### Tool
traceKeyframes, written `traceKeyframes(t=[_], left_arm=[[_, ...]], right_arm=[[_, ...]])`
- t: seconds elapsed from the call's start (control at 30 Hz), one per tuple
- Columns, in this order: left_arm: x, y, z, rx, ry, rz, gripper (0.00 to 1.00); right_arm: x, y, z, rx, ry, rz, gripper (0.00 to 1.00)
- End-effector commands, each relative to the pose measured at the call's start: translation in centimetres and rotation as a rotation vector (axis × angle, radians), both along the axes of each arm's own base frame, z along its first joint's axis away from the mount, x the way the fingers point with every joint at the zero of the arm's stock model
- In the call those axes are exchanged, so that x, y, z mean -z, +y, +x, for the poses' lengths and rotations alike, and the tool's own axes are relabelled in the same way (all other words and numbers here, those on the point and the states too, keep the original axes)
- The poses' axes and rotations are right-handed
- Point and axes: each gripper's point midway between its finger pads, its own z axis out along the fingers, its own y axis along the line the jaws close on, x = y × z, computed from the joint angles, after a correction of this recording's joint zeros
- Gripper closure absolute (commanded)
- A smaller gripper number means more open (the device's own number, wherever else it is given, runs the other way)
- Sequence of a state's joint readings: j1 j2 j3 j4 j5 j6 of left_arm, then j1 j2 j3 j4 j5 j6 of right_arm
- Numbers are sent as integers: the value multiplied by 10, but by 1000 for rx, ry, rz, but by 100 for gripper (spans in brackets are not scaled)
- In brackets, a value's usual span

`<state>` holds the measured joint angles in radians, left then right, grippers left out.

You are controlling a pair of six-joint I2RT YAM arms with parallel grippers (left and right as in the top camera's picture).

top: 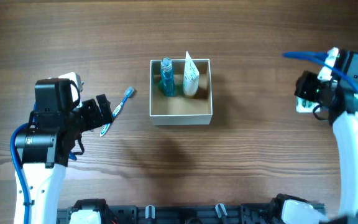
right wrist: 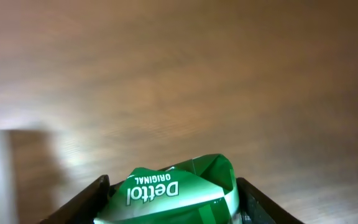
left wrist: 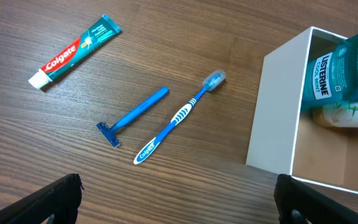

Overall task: Pack container
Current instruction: 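Carry the Dettol box to the white box and lower it inside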

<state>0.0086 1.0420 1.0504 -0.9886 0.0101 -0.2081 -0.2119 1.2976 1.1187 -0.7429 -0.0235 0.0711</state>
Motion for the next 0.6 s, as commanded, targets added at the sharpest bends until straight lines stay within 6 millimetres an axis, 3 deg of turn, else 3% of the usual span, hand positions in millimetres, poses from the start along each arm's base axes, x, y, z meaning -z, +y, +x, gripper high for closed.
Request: traceKeyframes(t=[0.0,0.1,0.23,0.4,0.57], left_arm=[[-6,-2,2,-4,-14,-21,0],[-6,-2,2,-4,-14,-22,0],[-6,-2,2,-4,-13,-22,0],[-6,-2,2,-4,-13,-22,0],[-6,-2,2,-4,-13,-22,0]], right_arm=[[-62,50,3,-139,-146,9,96],[-89,89,0,-195,-209,56,96],[-105,133,-3,-192,-253,150,96],[-107,172,-3,-125,-272,252,96],[-88,195,0,19,-227,346,96]])
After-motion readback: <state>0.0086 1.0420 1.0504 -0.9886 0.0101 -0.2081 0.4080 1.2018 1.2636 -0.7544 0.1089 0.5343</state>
